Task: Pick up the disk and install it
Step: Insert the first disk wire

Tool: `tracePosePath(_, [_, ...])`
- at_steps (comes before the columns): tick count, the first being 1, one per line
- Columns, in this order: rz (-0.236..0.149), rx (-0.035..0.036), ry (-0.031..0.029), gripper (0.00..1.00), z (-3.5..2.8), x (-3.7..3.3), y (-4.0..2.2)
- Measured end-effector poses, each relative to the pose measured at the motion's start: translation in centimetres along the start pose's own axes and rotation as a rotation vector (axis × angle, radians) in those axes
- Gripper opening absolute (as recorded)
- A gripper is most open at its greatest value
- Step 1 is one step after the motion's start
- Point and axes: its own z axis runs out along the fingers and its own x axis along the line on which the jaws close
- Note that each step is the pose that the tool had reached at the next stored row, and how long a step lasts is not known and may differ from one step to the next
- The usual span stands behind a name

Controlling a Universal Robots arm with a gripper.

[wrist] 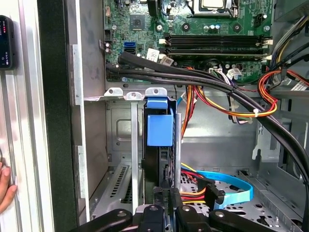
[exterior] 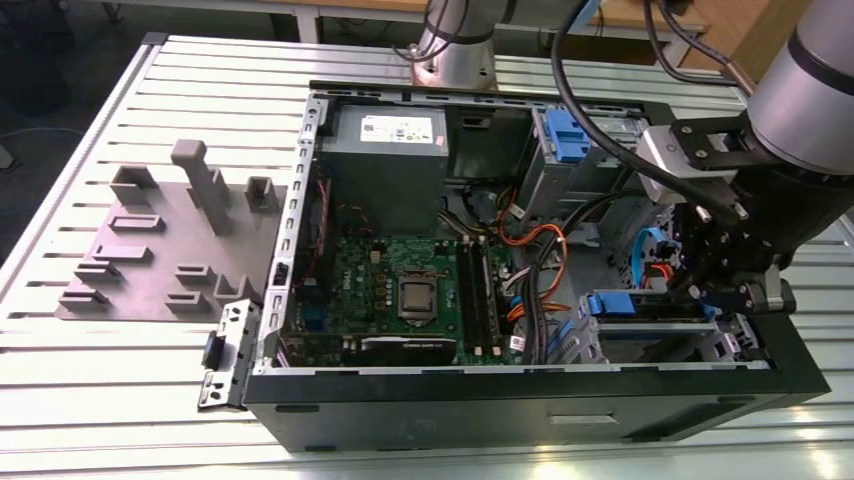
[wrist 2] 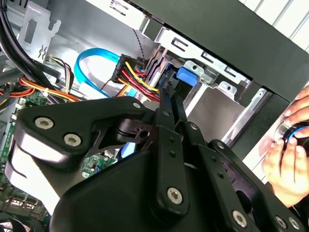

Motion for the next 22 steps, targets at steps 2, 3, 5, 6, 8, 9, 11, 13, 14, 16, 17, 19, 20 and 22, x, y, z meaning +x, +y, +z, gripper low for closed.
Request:
tracePosePath(2, [0.000,0.0000,-0.0005,0.16,0.02,0.00,0.00])
tracePosePath(3, [0.000,0.0000,-0.0007,0.16,-0.01,0.00,-0.01])
tracePosePath(5, [0.000,0.0000,-0.0015,0.16,-0.12,-0.01,-0.02])
tracePosePath(6, [0.000,0.0000,-0.0012,0.16,-0.18,-0.02,-0.03])
tracePosePath(8, [0.000,0.0000,-0.0005,0.16,-0.23,-0.02,-0.04])
tracePosePath(9, [0.000,0.0000,-0.0006,0.16,-0.23,-0.02,-0.05])
tracePosePath(11, [0.000,0.0000,-0.0012,0.16,-0.21,-0.02,-0.05])
tracePosePath(13, [0.000,0.0000,-0.0013,0.16,-0.18,-0.03,-0.05])
tracePosePath(14, [0.000,0.0000,-0.0013,0.16,-0.16,-0.03,-0.05])
tracePosePath(16, [0.000,0.0000,-0.0013,0.16,-0.12,-0.03,-0.04])
tracePosePath(17, [0.000,0.0000,-0.0014,0.16,-0.10,-0.03,-0.04])
tracePosePath(19, [0.000,0.0000,-0.0017,0.16,-0.03,-0.03,-0.03])
tracePosePath(20, [0.000,-0.0001,-0.0018,0.16,0.01,-0.03,-0.03])
tracePosePath(22, [0.000,0.0000,-0.0015,0.16,0.08,-0.03,-0.02])
